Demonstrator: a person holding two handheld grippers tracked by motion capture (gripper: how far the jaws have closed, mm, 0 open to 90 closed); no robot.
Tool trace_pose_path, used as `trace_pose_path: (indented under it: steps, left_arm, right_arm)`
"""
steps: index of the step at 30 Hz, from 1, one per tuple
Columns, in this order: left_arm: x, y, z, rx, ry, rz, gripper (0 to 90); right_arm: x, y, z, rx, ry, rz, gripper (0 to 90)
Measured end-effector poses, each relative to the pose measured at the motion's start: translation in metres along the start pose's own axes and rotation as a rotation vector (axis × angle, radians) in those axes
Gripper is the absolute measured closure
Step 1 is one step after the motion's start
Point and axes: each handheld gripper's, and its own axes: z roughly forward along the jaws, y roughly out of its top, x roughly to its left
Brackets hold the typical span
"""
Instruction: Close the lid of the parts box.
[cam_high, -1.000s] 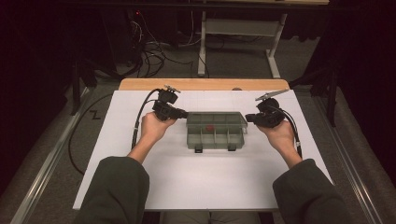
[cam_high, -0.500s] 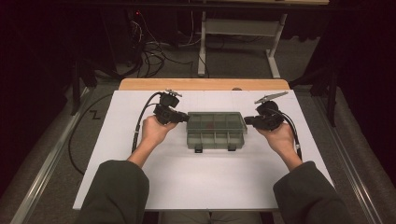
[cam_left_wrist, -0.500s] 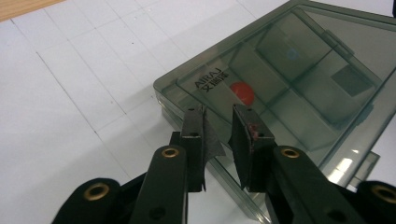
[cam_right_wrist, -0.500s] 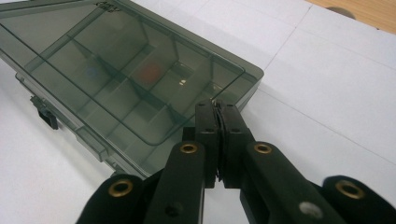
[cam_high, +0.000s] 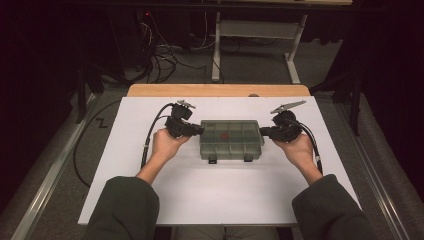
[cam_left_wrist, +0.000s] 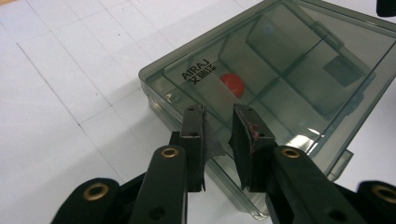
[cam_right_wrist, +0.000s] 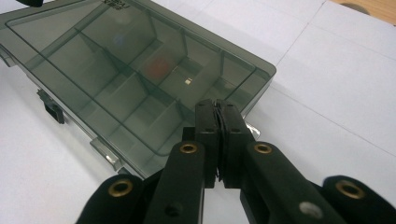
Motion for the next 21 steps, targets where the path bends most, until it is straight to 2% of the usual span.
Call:
trace_pose_path:
  steps: [11, 21]
  left_arm:
    - [-0.008, -0.003, 0.004, 0.010, -0.010, 0.035, 74.8]
    - [-0.010, -0.007, 0.009, 0.016, -0.015, 0.032, 74.9]
  right_arm:
    - [-0.003, -0.007, 0.004, 0.002, 0.009, 0.019, 90.0]
    - [-0.003, -0.013, 0.008, 0.015, 0.021, 0.016, 90.0]
